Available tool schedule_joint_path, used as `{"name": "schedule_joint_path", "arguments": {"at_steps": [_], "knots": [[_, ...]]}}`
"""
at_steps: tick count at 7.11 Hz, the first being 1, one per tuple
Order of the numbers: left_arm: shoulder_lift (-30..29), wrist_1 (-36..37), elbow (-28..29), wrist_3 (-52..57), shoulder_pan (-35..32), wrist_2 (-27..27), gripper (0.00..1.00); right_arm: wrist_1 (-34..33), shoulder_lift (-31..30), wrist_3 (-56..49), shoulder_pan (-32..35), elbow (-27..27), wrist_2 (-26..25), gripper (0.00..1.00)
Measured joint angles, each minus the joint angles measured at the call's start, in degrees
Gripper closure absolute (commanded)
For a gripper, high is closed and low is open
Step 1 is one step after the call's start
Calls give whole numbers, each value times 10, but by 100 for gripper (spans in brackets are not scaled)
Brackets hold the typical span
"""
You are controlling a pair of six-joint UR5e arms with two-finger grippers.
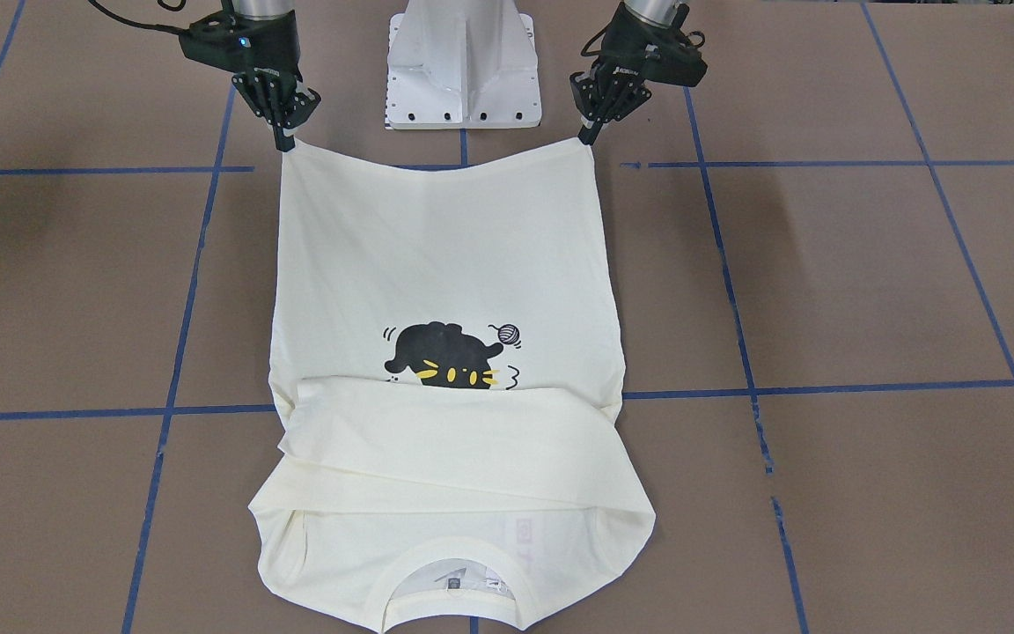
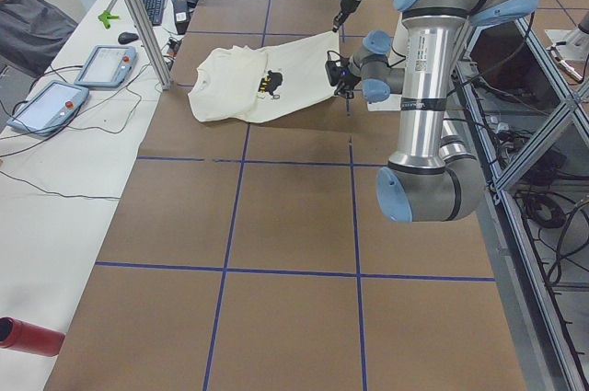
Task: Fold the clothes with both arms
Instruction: 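Lift the hem with both grippers and fold it toward the collar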
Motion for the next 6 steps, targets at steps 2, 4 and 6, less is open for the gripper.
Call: {"name": "schedule_joint_path", "arguments": {"at_steps": [2, 4, 6], "knots": [[-4, 140, -137, 0, -4, -52, 100, -139, 50, -8, 21, 122, 62, 100], [-21, 189, -174, 34, -43, -103, 100, -202, 108, -37, 55, 146, 94, 100], [-76, 210, -124, 132, -124, -126, 100, -214, 153, -100, 101, 117, 103, 100]]}}
